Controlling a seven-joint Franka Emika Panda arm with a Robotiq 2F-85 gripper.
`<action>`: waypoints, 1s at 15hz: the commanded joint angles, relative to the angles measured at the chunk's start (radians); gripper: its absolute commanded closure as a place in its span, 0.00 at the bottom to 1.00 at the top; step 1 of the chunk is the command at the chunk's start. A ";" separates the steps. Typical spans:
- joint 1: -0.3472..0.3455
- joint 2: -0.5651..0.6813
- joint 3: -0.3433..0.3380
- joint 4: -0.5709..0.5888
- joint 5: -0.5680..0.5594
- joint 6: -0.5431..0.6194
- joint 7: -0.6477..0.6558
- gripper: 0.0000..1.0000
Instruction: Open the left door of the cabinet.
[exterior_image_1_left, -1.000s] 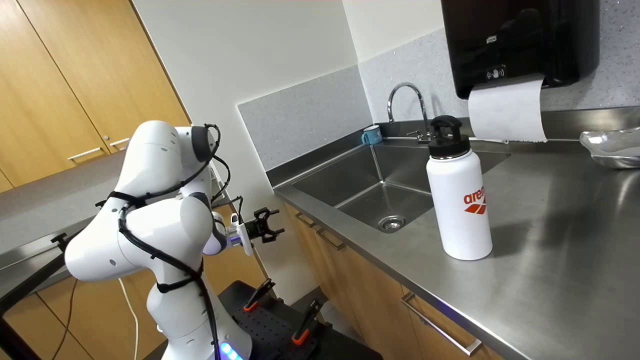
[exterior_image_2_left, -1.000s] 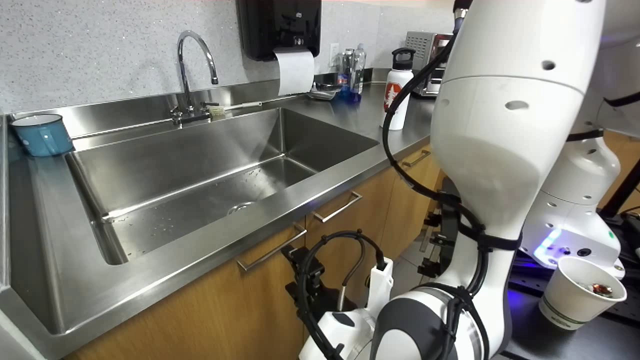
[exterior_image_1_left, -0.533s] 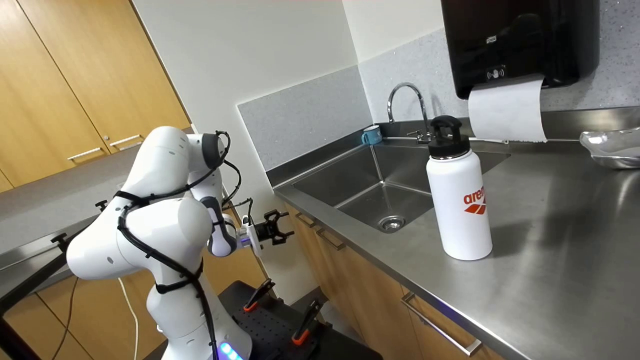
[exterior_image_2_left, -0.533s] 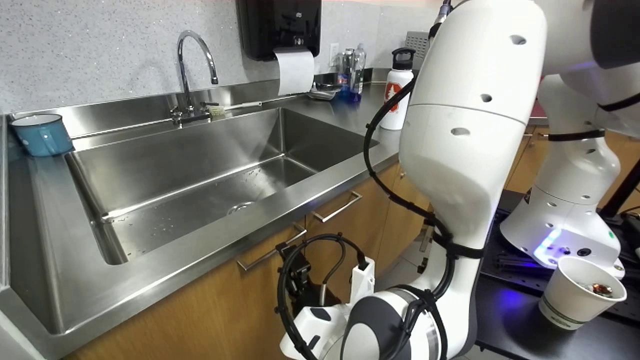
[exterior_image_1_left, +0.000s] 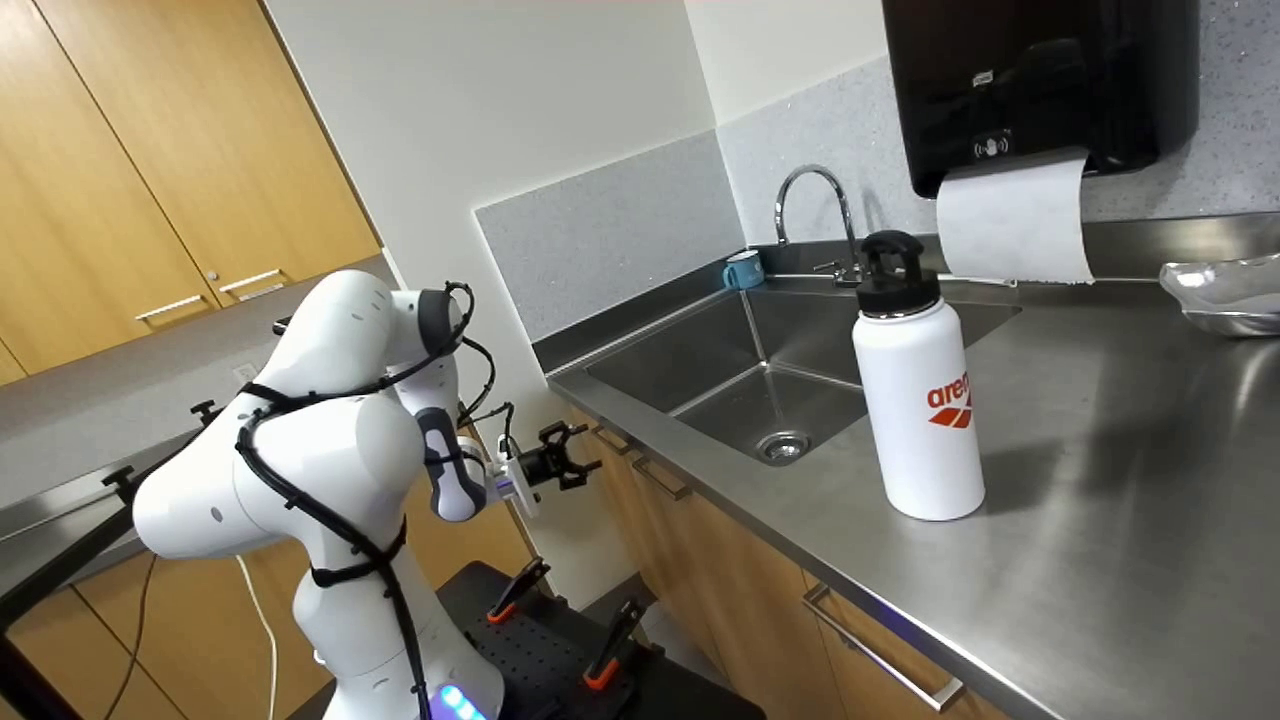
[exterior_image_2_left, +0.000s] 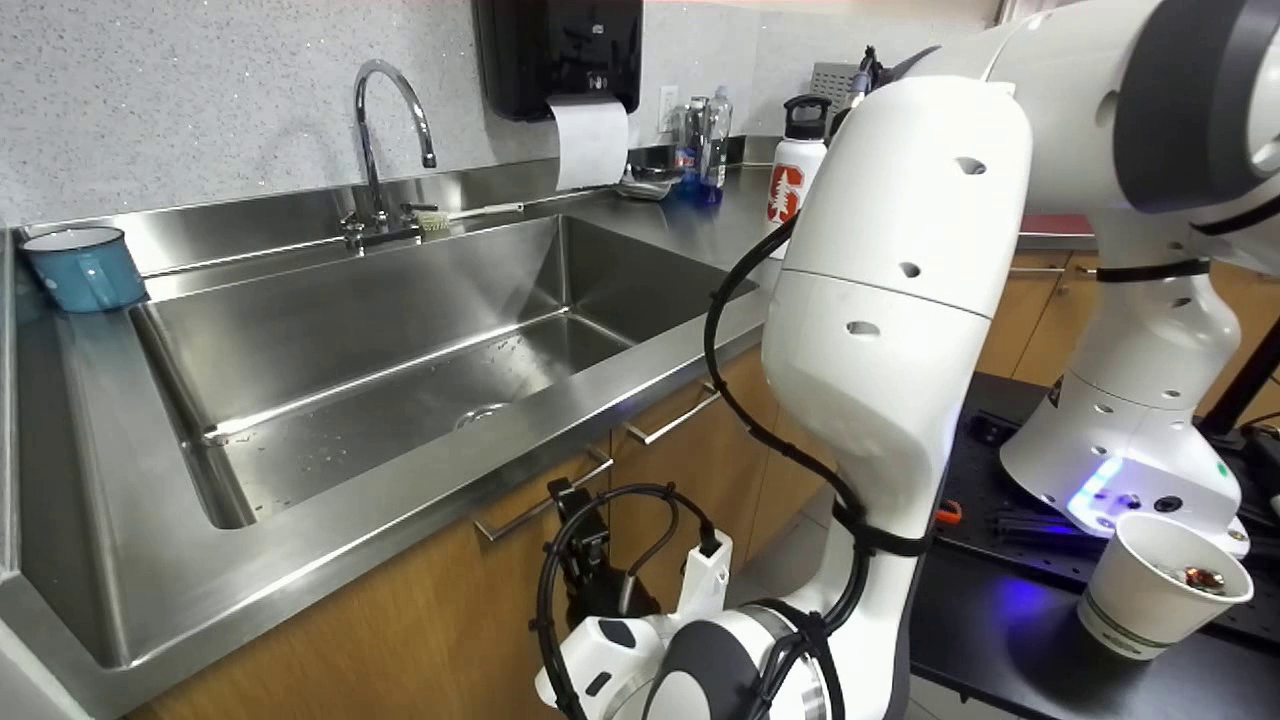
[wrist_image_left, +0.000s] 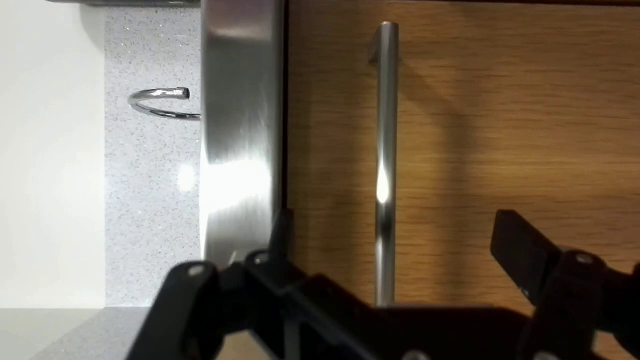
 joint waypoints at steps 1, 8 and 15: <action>0.003 0.036 -0.004 0.060 -0.010 -0.041 0.022 0.00; -0.002 0.035 -0.013 0.071 -0.023 -0.034 0.060 0.00; -0.005 0.024 -0.028 0.056 -0.050 -0.039 0.075 0.66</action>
